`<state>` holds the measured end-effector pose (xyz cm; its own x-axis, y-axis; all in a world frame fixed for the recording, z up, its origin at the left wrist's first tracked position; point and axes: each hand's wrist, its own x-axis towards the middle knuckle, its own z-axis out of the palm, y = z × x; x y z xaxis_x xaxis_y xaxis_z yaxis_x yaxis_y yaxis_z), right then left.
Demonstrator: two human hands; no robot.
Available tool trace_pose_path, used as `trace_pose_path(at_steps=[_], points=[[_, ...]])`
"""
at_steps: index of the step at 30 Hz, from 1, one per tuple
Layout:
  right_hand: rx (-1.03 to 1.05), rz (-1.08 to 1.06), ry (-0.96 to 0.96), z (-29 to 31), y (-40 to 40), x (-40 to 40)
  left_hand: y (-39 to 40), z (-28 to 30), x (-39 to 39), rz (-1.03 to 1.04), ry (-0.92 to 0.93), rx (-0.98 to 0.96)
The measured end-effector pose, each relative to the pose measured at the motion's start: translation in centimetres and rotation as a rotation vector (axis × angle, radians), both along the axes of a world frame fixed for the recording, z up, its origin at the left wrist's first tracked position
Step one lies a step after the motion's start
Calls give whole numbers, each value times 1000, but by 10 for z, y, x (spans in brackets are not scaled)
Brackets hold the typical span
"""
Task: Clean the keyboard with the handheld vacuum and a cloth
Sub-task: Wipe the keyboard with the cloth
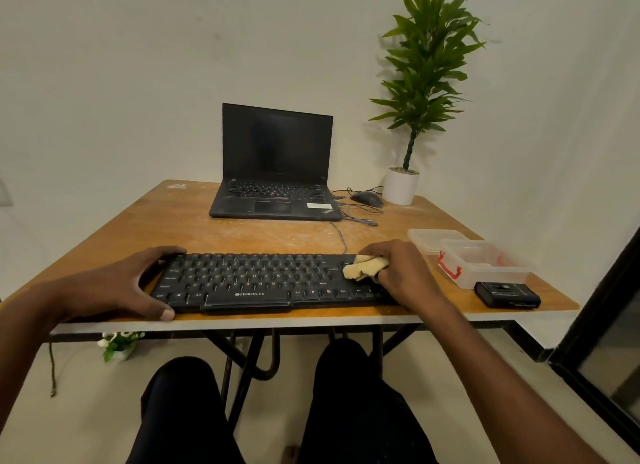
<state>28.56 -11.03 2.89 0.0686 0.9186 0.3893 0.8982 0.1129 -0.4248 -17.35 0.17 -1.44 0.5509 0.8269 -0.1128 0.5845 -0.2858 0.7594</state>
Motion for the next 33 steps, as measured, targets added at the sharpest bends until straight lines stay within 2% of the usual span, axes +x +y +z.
trace_pose_path(at_steps=[4,10,14,17,20,23,26,29,31,33], points=[[-39,26,-174,2,4,-15,1,1,-1,5,-10,3],[-85,-57,-254,12,-1,9,-1,0,1,-1,23,-3],[-71,21,-317,4,3,-16,1,0,-1,0,14,0],[-141,69,-212,14,2,-14,0,1,-1,2,37,10],[-217,-14,-54,23,-4,5,-3,2,1,10,43,16],[-166,-108,-133,20,-7,-2,-4,4,4,7,41,18],[-92,3,-210,10,-3,-28,-4,5,4,15,38,20],[-137,107,-135,14,-2,-32,-4,4,1,16,40,20],[-170,85,-16,16,-3,-16,-5,3,2,16,38,16],[-152,10,-30,14,-6,-4,-4,1,2,13,39,16]])
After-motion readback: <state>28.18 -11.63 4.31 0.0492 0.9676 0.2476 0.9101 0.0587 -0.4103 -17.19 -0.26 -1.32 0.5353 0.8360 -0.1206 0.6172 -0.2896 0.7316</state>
